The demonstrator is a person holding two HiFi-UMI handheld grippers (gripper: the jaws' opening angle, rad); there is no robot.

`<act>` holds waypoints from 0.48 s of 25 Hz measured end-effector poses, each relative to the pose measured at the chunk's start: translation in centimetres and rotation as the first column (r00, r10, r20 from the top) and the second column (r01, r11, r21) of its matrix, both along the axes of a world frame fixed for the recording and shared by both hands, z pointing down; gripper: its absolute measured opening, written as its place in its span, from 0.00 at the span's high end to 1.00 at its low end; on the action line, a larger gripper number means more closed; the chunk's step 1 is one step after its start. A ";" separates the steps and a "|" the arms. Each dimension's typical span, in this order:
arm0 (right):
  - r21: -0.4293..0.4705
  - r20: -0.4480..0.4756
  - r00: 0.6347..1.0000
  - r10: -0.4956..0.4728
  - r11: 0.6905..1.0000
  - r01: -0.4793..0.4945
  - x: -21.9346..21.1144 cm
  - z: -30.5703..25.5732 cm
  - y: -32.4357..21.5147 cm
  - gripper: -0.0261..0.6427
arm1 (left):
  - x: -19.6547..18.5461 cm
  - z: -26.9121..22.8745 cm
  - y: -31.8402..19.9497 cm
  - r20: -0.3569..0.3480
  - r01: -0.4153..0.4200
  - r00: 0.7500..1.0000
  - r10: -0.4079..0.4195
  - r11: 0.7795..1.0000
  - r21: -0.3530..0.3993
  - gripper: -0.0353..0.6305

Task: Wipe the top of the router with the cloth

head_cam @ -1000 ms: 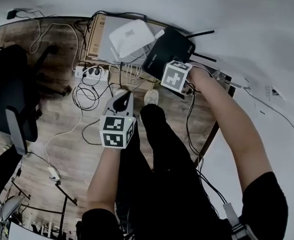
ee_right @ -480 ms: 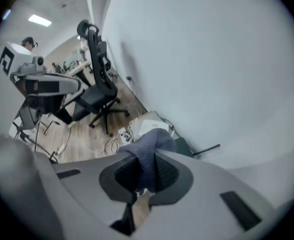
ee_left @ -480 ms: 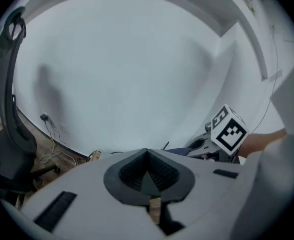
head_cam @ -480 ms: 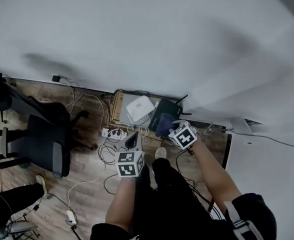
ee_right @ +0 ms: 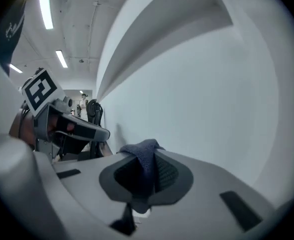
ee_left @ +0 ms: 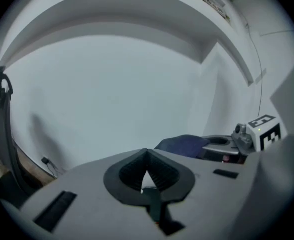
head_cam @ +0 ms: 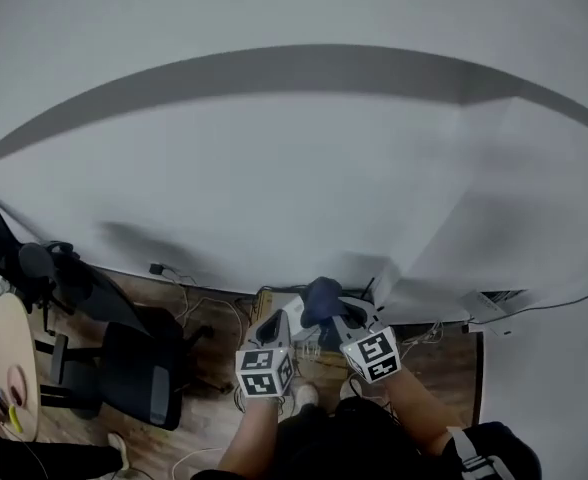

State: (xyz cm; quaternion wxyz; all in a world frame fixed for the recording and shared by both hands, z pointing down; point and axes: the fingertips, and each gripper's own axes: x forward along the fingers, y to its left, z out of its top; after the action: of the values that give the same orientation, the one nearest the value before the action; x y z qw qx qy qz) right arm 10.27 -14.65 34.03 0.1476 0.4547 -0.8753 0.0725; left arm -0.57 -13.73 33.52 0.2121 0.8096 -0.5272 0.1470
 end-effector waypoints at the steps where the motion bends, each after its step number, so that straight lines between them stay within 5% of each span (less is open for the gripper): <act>1: 0.040 0.011 0.999 0.039 0.998 -0.039 0.6 -2.0 -0.3 0.94 | 0.2 -1.3 -0.3 0.009 -0.010 1.000 0.009 1.000 0.023 0.95; 7: 0.170 0.214 0.936 0.278 0.933 -0.316 6.7 -12.5 -1.7 0.94 | 2.3 -9.3 -2.2 -0.025 -0.049 0.998 0.053 0.987 0.155 0.95; 12: 0.287 0.252 0.900 0.355 0.861 -0.420 11.5 -19.3 -1.0 0.94 | 5.6 -15.2 -3.0 -0.027 -0.137 0.988 0.149 0.955 0.264 0.95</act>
State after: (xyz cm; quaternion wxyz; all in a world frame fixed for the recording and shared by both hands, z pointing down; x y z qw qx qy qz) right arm 21.78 -15.62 14.74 -0.0340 0.6312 -0.7748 -0.0058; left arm 5.06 -16.68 18.29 0.1044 0.8697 -0.4770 0.0723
